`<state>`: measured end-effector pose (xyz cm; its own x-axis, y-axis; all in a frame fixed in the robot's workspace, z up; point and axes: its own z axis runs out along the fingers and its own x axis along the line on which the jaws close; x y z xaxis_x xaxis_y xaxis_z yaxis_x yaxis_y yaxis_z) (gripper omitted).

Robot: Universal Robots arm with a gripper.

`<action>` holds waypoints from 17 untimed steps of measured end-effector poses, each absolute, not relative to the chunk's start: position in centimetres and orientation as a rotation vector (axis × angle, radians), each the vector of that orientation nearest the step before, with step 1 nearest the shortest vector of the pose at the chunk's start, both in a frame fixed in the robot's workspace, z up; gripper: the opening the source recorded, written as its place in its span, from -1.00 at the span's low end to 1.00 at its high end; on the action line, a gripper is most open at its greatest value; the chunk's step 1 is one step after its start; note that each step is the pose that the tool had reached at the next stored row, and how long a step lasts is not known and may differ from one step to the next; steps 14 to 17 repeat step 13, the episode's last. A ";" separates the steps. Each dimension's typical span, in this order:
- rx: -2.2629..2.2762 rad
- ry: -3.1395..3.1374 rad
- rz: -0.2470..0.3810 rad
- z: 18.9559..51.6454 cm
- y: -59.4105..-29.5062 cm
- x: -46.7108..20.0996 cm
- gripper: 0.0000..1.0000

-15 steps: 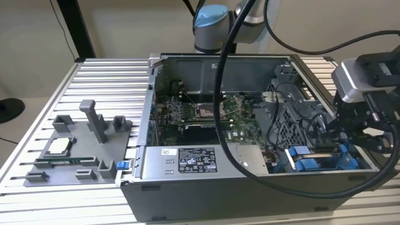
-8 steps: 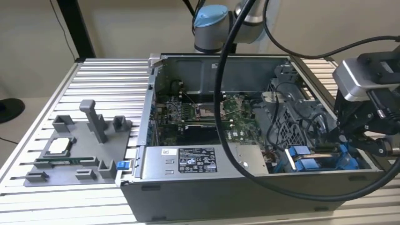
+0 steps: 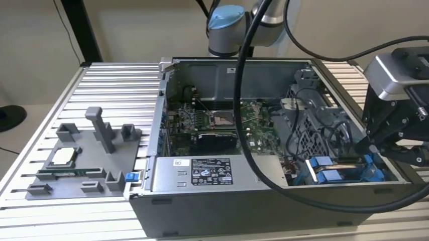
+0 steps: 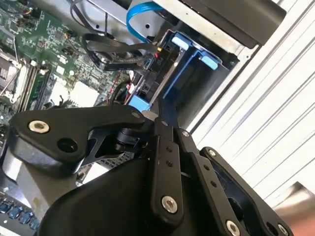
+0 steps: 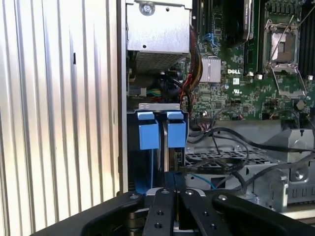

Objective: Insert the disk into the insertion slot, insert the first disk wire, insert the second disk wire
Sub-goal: 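Insert the second disk wire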

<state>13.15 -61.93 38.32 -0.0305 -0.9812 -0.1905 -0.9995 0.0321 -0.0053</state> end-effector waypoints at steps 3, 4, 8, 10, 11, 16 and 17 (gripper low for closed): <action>-2.086 2.153 0.192 38.9 -61.9 13.2 -1.00; -2.086 2.153 0.192 38.9 -61.9 13.2 -1.00; -2.086 2.153 0.192 38.9 -61.9 13.2 -1.00; -2.086 2.153 0.192 38.9 -61.9 13.2 -1.00; -2.086 2.153 0.192 38.9 -61.9 13.2 -1.00; -2.086 2.153 0.192 38.9 -61.9 13.2 -1.00; -2.086 2.153 0.192 38.9 -61.9 13.2 -1.00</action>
